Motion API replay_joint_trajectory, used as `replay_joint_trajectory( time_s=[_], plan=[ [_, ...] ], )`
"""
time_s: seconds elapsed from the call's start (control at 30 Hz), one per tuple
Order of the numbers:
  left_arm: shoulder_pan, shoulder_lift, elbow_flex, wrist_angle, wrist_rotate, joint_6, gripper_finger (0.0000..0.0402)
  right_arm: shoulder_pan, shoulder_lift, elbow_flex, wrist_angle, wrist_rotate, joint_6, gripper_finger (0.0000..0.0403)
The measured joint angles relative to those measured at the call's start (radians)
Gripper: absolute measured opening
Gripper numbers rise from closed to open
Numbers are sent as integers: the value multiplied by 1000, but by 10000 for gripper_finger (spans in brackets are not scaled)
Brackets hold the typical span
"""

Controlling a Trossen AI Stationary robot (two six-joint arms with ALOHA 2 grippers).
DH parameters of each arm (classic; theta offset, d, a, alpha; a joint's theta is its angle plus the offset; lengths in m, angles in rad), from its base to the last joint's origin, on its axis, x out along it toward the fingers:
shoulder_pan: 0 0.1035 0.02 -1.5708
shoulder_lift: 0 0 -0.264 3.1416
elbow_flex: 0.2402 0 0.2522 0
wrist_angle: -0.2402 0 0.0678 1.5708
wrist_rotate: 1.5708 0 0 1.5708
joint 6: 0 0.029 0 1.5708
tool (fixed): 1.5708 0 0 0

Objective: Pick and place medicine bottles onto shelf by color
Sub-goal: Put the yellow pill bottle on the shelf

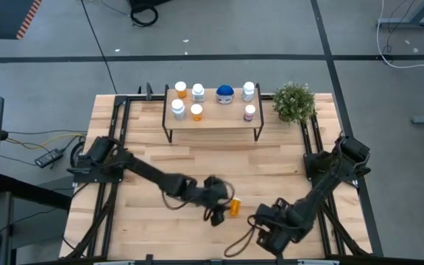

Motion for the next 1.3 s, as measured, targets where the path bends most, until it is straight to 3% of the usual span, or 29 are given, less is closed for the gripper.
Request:
replay_joint_trajectory(
  time_s=[0.1, 0.23, 0.47, 0.77, 0.97, 1.17, 1.3],
  plan=[
    [56, -1, 104, -176, 7, 11, 190, 34, 0, 0, 0, 8, 14, 294],
    [116, -2, 198, -324, 111, -25, 195, 64, 0, 1, 0, 49, 6, 294],
    [133, -2, 248, -497, 201, -94, 258, 109, 0, 1, 0, 199, -90, 294],
    [138, 62, 263, -426, 259, -382, 342, 167, 0, 1, 1, 297, -160, 293],
    [131, 189, 436, -454, 210, -389, 331, 196, 0, 2, 3, 308, -166, 293],
    [135, 332, 658, -730, 208, -389, 321, 240, 0, 2, 13, 308, -141, 293],
    [135, 375, 741, -784, 204, -406, 321, 276, 0, 2, 21, 308, -103, 293]
  ],
)
